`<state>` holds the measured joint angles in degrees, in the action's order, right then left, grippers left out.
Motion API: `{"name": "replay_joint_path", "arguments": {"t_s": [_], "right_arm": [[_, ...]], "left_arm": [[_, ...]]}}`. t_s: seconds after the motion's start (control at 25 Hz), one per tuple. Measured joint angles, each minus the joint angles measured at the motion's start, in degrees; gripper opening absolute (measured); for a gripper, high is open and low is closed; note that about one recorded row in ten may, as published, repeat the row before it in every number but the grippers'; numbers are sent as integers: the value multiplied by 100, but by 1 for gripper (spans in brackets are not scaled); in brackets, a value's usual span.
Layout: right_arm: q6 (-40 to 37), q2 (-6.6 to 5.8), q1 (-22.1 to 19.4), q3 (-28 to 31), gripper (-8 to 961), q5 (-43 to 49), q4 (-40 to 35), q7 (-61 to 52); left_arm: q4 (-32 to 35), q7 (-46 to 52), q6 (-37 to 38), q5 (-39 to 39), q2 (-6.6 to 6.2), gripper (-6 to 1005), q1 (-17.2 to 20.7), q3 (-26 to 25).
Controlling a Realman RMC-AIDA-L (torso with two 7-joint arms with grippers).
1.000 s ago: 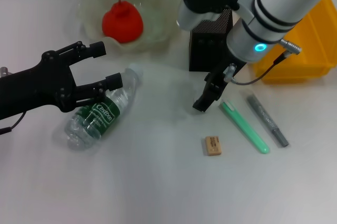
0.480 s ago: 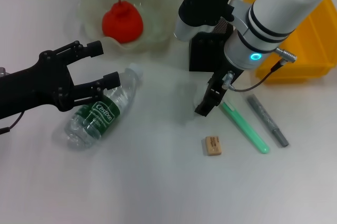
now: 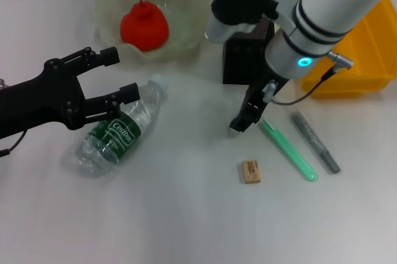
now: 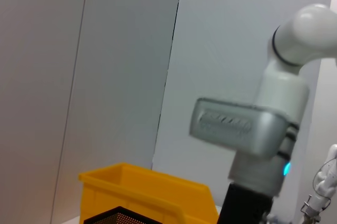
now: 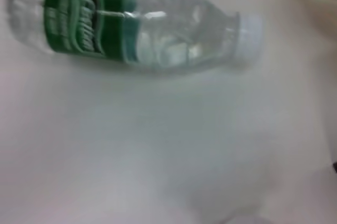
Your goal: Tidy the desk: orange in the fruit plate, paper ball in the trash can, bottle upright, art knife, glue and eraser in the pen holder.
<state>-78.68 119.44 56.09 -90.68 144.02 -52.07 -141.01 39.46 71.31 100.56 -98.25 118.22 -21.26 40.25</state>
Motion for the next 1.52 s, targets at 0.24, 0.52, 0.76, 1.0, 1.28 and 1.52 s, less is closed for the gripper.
{"name": "replay_joint_path", "arguments": {"t_s": [0.24, 0.52, 0.76, 1.0, 1.28, 1.52], "right_arm": [[-1685, -19, -454, 525, 531, 555, -2213, -495], [-2618, -18, -803, 1058, 533, 1755, -4288, -817], [-1867, -17, -1313, 1722, 532, 2139, -4790, -630], [-468, -17, -1881, 1990, 533, 2102, -4041, -495], [571, -29, -2088, 2056, 539, 1550, -3085, -255], [608, -34, -2036, 2074, 650, 1505, -2915, -220]], "left_arm": [[0, -6, -1, 0, -11, 838, 3, -47], [0, -8, 3, 0, -16, 836, 7, -51], [0, -12, -2, 0, -17, 835, 17, -53], [0, 28, -2, -1, -13, 834, 17, -52], [0, 55, -1, -1, -10, 832, 17, -52], [0, 64, -1, -9, -10, 831, 17, -52]]}}
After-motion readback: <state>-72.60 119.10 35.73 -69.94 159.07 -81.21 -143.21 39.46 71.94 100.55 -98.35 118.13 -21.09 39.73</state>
